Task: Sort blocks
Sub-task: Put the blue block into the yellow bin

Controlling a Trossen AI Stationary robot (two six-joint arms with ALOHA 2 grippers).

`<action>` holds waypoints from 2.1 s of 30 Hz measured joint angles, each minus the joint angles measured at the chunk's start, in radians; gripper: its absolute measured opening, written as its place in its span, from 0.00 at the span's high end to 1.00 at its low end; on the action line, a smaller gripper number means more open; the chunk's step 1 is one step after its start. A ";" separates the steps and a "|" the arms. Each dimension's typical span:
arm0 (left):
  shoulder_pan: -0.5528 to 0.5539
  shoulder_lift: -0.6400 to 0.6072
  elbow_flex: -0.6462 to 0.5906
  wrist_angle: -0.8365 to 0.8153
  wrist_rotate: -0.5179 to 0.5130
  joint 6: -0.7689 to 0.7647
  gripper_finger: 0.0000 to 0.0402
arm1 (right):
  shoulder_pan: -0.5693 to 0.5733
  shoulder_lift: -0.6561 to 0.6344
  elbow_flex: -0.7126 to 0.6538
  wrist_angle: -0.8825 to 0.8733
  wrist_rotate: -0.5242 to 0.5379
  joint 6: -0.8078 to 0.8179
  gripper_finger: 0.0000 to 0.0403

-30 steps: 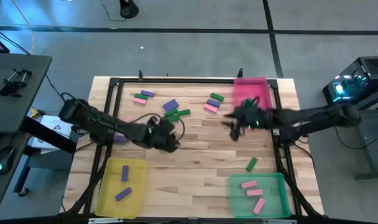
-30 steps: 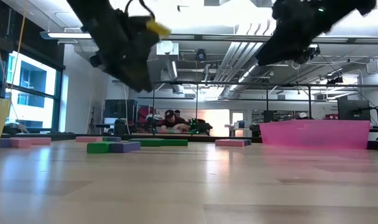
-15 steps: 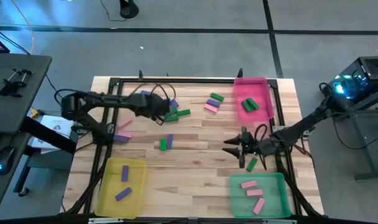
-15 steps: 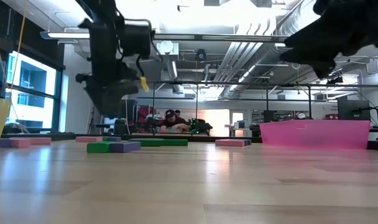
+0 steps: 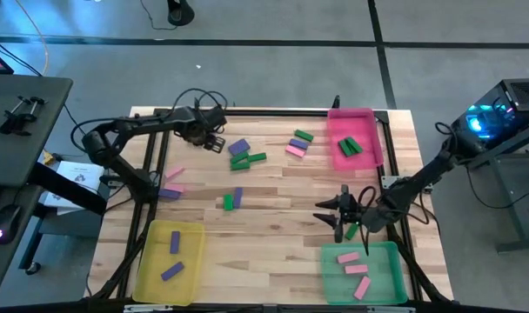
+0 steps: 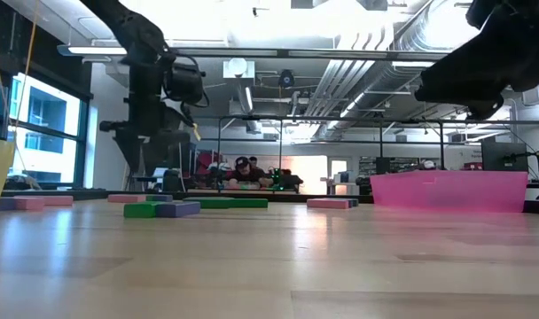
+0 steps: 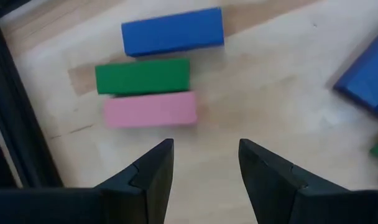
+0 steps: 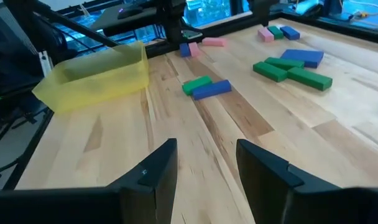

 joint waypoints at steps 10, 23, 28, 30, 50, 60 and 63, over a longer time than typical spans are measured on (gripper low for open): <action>0.061 0.022 0.000 0.255 0.053 0.076 0.46 | -0.001 0.042 0.000 0.014 0.010 0.026 0.63; 0.095 0.165 0.006 0.368 0.055 0.067 0.39 | -0.001 0.042 0.000 0.023 0.008 0.027 0.63; 0.094 0.166 0.008 0.372 0.073 0.067 0.40 | -0.001 0.042 0.000 0.029 0.008 0.027 0.63; 0.094 0.166 0.008 0.372 0.081 0.067 0.40 | -0.001 0.042 0.000 0.030 0.008 0.027 0.63; 0.094 0.166 0.146 0.234 0.060 0.386 0.49 | -0.002 0.042 0.000 0.030 0.016 0.026 0.63; 0.091 0.165 0.204 0.125 -0.007 0.828 0.72 | -0.002 0.042 0.000 0.030 0.016 0.026 0.63; 0.099 0.166 0.205 0.104 -0.032 0.890 0.72 | -0.002 0.042 0.000 0.030 0.017 0.026 0.63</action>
